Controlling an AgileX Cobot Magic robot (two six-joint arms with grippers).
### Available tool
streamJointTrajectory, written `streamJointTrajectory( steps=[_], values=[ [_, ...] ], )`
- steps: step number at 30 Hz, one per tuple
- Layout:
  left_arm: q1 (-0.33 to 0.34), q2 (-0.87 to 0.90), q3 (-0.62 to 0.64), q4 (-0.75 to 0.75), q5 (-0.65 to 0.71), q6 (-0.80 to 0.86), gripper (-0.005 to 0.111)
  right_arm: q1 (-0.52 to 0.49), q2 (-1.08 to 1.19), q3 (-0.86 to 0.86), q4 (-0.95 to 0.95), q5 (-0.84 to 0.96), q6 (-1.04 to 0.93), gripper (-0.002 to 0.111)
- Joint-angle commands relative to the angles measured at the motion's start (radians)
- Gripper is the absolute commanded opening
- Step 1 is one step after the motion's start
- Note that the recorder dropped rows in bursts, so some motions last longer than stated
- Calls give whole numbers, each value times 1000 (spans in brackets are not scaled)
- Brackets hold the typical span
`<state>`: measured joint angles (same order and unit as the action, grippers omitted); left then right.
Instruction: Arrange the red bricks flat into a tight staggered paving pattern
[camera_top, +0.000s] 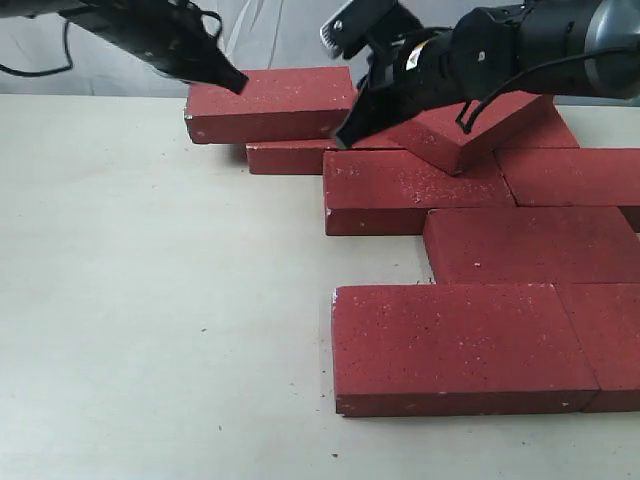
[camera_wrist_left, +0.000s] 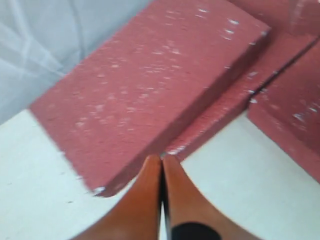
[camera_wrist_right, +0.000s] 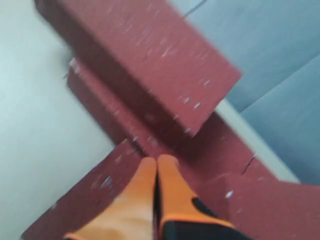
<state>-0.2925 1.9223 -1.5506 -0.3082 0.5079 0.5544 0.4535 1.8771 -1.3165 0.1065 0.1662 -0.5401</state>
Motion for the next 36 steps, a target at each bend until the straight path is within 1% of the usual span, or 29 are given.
streamJointTrajectory(
  steps=[1, 3, 6, 11, 13, 16, 19, 24, 26, 30, 36],
  values=[
    [123, -9, 1, 1, -40, -57, 0, -63, 23, -112, 61, -2, 24, -1],
    [183, -3, 1, 1, -64, -124, 0, -93, 79, -248, 84, 205, 26, -1],
    [252, 5, 1, 5, -91, -158, 0, -123, 183, -465, 89, 441, 56, -1],
    [319, 77, -39, 13, -50, -193, 0, -152, 371, -798, 79, 580, 145, -1],
    [329, 131, -83, 13, -6, -196, 0, -154, 446, -912, 75, 631, 148, -1],
    [330, 209, -152, 5, 45, -207, 0, -154, 542, -1039, 35, 666, 174, -1],
    [330, 281, -216, -15, 65, -211, 0, -154, 621, -1118, -8, 653, 201, -1],
    [329, 363, -300, -44, 68, -219, 0, -154, 714, -1183, -36, 629, 201, -1],
    [324, 391, -319, -76, 62, -219, 0, -154, 734, -1183, -44, 597, 201, -1],
    [301, 439, -357, -76, 59, -204, 0, -154, 762, -1183, -57, 541, 201, -1],
    [264, 450, -371, -76, 44, -204, 0, -154, 791, -1183, -60, 486, 201, -1]
  ],
)
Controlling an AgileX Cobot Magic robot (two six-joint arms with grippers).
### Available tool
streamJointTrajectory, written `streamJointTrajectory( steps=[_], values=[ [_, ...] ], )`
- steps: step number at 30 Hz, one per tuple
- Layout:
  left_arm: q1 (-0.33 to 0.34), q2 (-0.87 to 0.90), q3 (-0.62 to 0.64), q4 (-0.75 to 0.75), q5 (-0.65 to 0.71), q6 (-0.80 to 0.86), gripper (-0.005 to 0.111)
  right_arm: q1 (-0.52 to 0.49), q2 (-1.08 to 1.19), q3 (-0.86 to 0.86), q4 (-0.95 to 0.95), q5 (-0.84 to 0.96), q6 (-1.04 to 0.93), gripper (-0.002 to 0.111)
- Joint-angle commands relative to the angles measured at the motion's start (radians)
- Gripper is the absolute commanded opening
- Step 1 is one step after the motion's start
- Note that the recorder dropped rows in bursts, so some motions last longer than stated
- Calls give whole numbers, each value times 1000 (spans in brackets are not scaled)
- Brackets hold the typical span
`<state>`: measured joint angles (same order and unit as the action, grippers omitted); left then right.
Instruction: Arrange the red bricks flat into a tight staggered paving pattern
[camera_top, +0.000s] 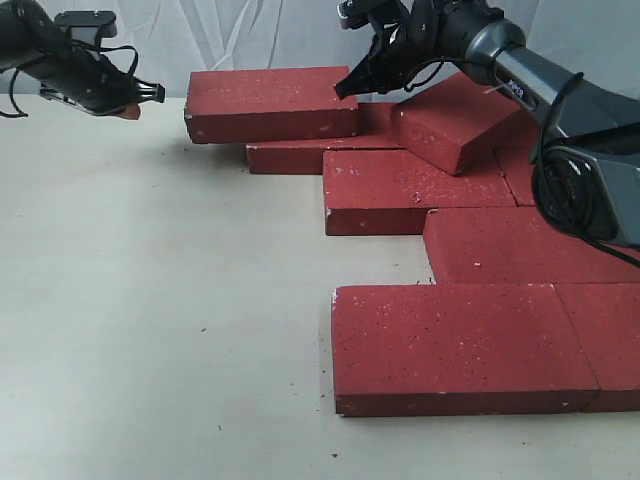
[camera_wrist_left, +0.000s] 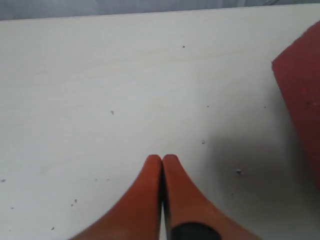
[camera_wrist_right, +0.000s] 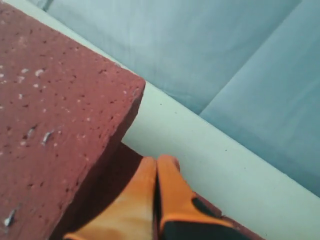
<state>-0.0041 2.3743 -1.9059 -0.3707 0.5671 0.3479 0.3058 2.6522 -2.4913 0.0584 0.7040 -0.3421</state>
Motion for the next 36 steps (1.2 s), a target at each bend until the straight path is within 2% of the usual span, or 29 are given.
streamJointTrajectory(
  steps=[1, 8, 15, 21, 24, 28, 33, 36],
  values=[
    [-30, -2, -15, -13, -15, 3, 0, -8, 23, -9, -12, -66, 3, -1],
    [-87, 8, -15, -18, -27, 3, 0, -18, 50, -9, 20, -114, 5, -1],
    [-100, 33, -35, -39, -42, 3, 0, -13, 47, -9, 74, -85, -23, -1],
    [-121, 33, -69, -178, 5, 121, 0, -13, -3, -9, 167, -31, -30, -1],
    [-127, 33, -69, -178, 3, 124, 0, -13, -7, -9, 214, -16, -84, -1],
    [-125, 33, -69, -110, 5, 124, 0, -22, -7, -9, 90, -41, -79, -1],
    [-124, 33, -69, -100, -2, 124, 0, -37, 3, -9, 124, -65, -71, -1],
    [-113, 33, -69, -100, 0, 124, 0, -37, 25, -9, 54, -102, -64, -1]
  ],
)
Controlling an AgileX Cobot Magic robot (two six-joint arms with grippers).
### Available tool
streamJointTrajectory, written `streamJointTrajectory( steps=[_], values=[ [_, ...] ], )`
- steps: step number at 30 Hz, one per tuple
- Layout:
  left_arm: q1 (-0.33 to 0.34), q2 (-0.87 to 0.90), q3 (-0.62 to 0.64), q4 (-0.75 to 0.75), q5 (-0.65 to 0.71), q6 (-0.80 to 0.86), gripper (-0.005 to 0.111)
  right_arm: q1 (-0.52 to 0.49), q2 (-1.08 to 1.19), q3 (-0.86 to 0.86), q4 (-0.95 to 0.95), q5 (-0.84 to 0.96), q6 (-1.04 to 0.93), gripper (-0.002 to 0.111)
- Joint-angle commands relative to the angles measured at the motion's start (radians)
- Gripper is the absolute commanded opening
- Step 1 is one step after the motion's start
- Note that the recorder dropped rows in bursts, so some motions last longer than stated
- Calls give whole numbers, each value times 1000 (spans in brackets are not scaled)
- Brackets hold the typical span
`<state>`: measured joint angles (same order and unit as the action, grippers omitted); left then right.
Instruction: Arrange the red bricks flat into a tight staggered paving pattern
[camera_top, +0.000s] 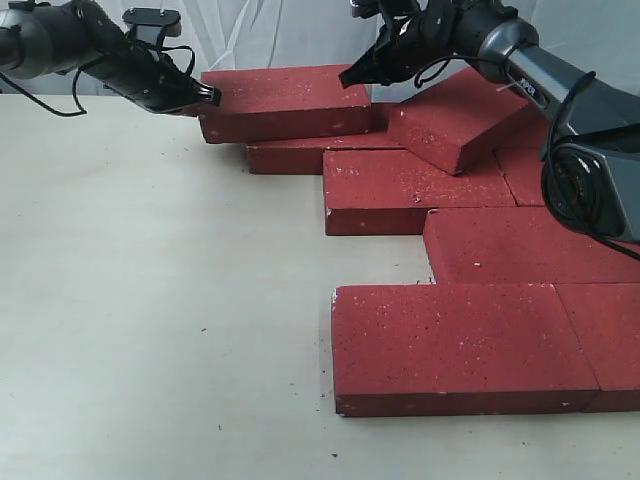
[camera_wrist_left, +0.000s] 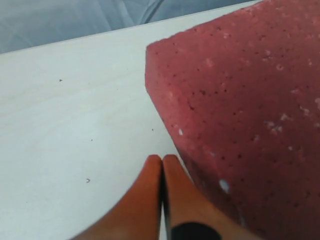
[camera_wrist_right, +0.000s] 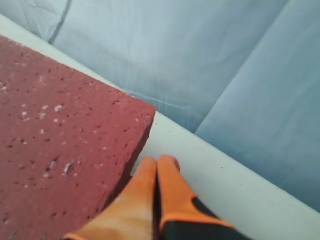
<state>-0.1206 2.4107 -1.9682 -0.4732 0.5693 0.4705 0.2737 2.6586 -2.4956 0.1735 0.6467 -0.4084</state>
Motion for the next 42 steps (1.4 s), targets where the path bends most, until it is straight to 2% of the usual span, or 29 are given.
streamJointTrajectory(
  steps=[1, 6, 14, 20, 24, 28, 37, 42],
  values=[
    [7, -4, -7, -5, -5, 1, 0, -5, 25, -4, -70, -54, 4, -1],
    [-3, 8, -7, -65, 7, 4, 0, -3, 36, -4, -37, -50, 6, -1],
    [-11, 4, -7, -87, 11, 21, 0, -3, 19, -4, 185, 21, -69, -1],
    [-11, -60, -7, -54, 45, 39, 0, -3, -47, -4, 192, 101, -71, -1],
    [-11, -124, -5, 2, 116, 39, 0, -3, -102, -4, 191, 185, -70, -1],
    [-11, -166, -2, -4, 183, 36, 0, -3, -146, -4, 197, 286, -70, -1],
    [-12, -305, 158, -8, 178, 36, 0, 30, -224, -2, 178, 451, -22, -1],
    [-12, -409, 279, -8, 138, 36, 0, 78, -253, -2, 51, 517, 52, -1]
  ],
)
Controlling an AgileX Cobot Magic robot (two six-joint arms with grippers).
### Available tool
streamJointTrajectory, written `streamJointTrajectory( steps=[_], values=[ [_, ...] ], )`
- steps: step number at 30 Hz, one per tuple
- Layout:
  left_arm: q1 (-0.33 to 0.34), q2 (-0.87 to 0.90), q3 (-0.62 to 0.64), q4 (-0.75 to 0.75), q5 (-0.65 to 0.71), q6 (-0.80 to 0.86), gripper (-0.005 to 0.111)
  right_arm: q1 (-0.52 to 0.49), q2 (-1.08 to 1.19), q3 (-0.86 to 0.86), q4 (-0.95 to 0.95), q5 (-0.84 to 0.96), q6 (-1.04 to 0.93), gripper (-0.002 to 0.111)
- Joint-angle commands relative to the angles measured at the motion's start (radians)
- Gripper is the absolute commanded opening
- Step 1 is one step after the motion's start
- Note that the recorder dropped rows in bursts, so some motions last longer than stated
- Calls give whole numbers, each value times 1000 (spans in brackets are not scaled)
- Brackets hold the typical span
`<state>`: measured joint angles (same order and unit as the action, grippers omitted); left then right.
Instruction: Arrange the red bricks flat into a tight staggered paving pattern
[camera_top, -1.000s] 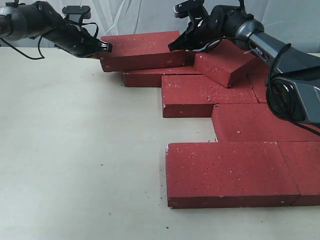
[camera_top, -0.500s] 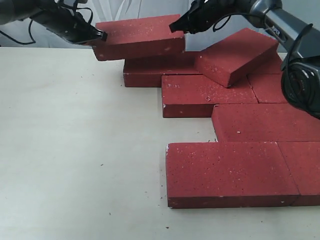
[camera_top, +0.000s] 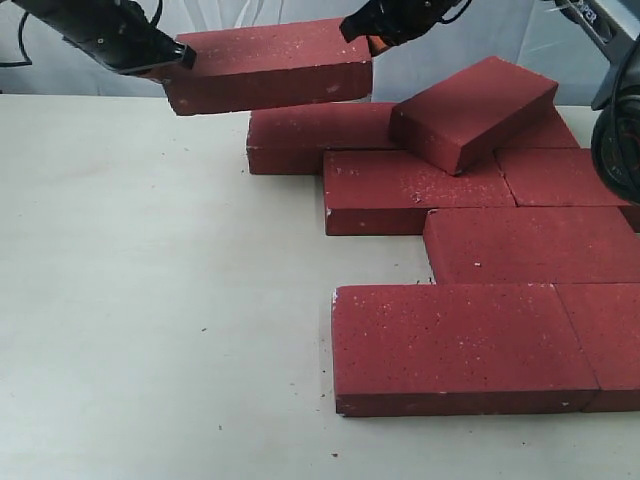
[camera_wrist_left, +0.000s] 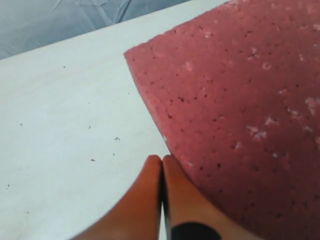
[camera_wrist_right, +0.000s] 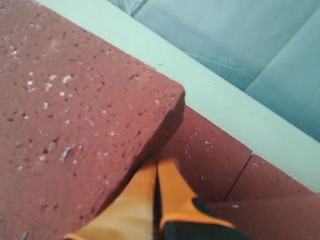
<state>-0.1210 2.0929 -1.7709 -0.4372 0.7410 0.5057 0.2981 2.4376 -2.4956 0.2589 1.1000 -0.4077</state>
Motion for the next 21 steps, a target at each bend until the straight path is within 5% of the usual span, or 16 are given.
streamJointTrajectory(
  steps=[1, 14, 21],
  values=[
    [-12, -113, 109, -44, -42, 0, 0, 64, -41, -2, -55, 85, 63, -1],
    [-12, -305, 411, -44, -155, 2, 0, 176, -108, 18, -117, 121, 143, -1],
    [-12, -385, 541, -44, -208, 10, 0, 234, -249, 305, -204, 90, 163, -1]
  ],
)
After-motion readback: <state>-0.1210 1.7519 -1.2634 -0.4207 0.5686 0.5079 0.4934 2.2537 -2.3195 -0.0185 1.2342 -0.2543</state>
